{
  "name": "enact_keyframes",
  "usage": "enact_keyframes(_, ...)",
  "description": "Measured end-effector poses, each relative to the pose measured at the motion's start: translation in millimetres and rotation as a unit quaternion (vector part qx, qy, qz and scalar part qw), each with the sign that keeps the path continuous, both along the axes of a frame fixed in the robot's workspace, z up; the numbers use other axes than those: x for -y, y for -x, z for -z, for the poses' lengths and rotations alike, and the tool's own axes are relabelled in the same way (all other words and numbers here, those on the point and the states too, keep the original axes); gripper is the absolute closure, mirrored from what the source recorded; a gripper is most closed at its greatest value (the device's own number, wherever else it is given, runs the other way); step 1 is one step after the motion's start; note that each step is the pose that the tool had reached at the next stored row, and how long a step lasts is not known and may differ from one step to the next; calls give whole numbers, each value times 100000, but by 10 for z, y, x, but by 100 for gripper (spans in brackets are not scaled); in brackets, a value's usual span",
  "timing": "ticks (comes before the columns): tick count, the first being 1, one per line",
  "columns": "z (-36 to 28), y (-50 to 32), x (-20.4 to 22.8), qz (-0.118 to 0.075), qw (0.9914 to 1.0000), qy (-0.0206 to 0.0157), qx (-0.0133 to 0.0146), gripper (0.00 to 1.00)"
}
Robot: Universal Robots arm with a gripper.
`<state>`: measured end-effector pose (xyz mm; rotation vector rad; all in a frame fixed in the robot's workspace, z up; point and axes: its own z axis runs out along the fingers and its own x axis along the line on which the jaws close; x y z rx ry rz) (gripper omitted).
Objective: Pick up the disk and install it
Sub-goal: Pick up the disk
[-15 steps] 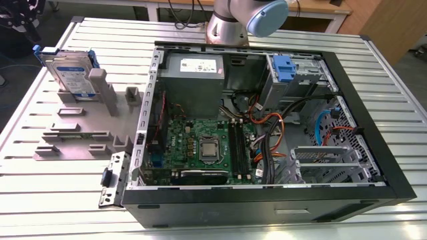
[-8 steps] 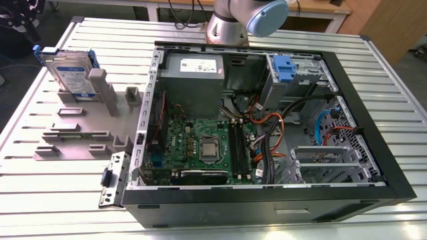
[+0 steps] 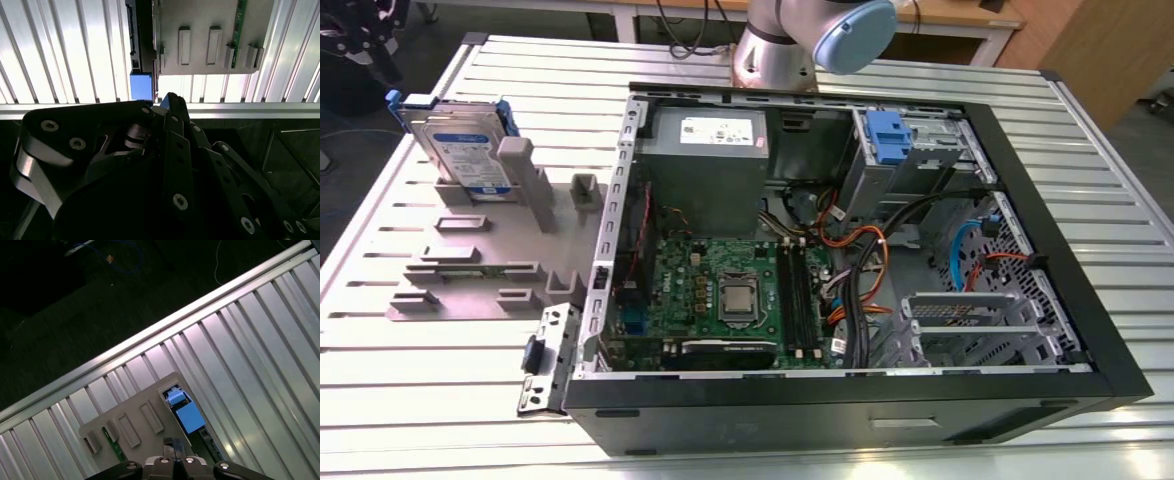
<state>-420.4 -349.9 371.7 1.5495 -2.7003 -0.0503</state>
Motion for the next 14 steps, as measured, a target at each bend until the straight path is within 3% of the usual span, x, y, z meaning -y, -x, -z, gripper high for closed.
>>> enact_keyframes(14, 0, 0, 0, -1092, 99994, -1, 1, 89)
